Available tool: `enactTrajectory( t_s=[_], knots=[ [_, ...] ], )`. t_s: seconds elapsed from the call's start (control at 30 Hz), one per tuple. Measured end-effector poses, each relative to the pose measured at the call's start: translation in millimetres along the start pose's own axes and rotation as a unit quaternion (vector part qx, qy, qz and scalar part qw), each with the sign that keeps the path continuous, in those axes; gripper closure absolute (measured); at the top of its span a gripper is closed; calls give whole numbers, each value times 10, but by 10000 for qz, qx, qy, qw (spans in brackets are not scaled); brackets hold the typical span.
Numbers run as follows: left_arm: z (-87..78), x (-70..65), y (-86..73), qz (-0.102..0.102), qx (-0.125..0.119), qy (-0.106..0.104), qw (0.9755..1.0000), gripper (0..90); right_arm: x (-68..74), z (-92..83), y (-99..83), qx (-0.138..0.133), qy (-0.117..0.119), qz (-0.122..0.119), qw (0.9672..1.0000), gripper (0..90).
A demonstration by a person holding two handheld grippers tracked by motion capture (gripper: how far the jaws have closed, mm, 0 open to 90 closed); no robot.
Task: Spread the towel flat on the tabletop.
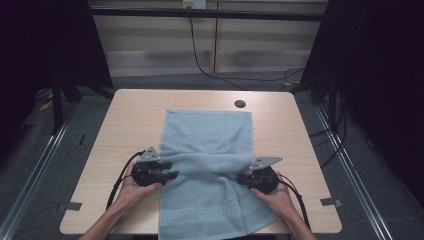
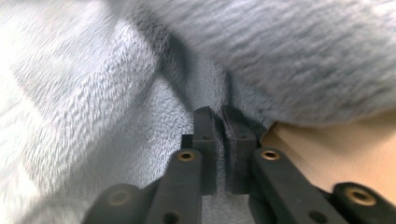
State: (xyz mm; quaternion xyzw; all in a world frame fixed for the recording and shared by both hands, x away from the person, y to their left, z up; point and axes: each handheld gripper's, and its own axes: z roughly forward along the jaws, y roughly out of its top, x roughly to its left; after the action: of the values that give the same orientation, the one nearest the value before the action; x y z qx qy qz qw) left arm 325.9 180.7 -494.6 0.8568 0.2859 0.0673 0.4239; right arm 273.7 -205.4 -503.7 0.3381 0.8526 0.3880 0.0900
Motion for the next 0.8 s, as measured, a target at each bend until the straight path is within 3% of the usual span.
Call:
enactTrajectory(
  t_s=[0.07, 0.13, 0.2, 0.3, 0.37, 0.43, 0.53, 0.57, 0.6, 0.63, 0.67, 0.8],
  knots=[
    [-20, 11, 3, 1, -56, -24, 10000, 781, 93, -87, -63, 103, 118, -4, 9999, 867],
    [-59, 26, 18, -44, -122, -75, 9999, 839, 160, -167, -152, 83, 250, 72, 9996, 867],
    [-78, 34, 23, -61, -180, -47, 9998, 852, 186, -199, -179, 97, 293, 73, 9995, 868],
    [-186, 124, 64, -395, -510, -139, 9978, 853, 351, -365, -333, 144, 584, 102, 9981, 868],
    [-207, 146, 82, -443, -577, -146, 9972, 851, 398, -393, -370, 192, 654, 71, 9976, 868],
    [-217, 195, 143, -628, -780, -78, 9949, 838, 490, -453, -442, 235, 996, 50, 9947, 865],
    [-187, 190, 168, -634, -746, -121, 9951, 780, 490, -470, -437, 185, 951, 58, 9953, 817],
    [-165, 167, 168, -574, -693, -138, 9958, 721, 446, -490, -385, -18, 897, 124, 9959, 743],
    [-165, 167, 168, -574, -693, -138, 9958, 695, 446, -490, -385, -18, 897, 124, 9959, 743],
    [-158, 157, 164, -552, -648, -53, 9964, 663, 377, -496, -292, -297, 684, 228, 9970, 637],
    [-136, 155, 144, -558, -600, -23, 9966, 658, 338, -471, -223, -373, 530, 210, 9977, 611],
    [-86, 141, 67, -562, -394, 43, 9976, 632, 227, -318, -68, -407, 232, 164, 9988, 537]
  ],
)
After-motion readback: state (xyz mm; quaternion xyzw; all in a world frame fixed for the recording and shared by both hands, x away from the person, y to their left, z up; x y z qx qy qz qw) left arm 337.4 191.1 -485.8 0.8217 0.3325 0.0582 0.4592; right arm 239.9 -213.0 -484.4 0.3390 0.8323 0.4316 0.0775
